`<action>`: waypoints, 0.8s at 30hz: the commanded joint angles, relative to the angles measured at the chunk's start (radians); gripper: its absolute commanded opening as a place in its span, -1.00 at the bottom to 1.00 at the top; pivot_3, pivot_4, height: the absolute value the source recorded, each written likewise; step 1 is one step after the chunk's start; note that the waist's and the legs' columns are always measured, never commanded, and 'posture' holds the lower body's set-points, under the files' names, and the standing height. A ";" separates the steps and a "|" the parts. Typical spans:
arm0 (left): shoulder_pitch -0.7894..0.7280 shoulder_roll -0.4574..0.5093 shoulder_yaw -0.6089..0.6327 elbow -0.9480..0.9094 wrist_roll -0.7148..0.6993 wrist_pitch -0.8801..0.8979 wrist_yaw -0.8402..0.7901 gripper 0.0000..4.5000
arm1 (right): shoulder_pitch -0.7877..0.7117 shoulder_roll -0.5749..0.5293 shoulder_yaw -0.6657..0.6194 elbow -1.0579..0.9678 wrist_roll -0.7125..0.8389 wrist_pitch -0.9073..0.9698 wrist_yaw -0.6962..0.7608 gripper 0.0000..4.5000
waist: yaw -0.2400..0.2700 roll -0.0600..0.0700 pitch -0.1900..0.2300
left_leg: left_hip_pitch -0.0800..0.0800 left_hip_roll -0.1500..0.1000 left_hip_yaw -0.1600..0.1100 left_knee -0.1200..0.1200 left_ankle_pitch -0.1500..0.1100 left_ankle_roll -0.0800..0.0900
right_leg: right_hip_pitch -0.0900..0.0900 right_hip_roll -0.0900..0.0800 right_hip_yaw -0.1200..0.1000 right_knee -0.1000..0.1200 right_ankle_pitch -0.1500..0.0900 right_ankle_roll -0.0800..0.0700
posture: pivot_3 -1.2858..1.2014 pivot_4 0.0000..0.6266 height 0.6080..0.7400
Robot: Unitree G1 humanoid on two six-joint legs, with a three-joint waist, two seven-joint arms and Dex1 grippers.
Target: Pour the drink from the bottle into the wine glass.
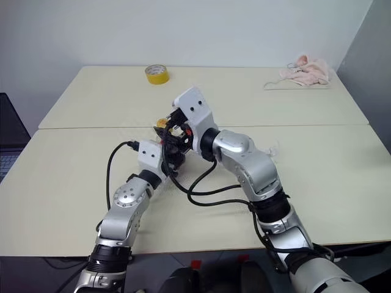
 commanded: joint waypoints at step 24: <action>0.000 0.001 0.005 -0.068 0.002 -0.031 -0.002 -0.12 | -0.024 0.021 0.000 0.008 -0.027 -0.044 0.013 -0.44 | 0.000 0.000 0.000 | 0.000 0.000 0.000 0.000 0.000 0.000 | 0.000 0.000 0.000 0.000 0.000 0.000 | 0.03 -0.52 1.00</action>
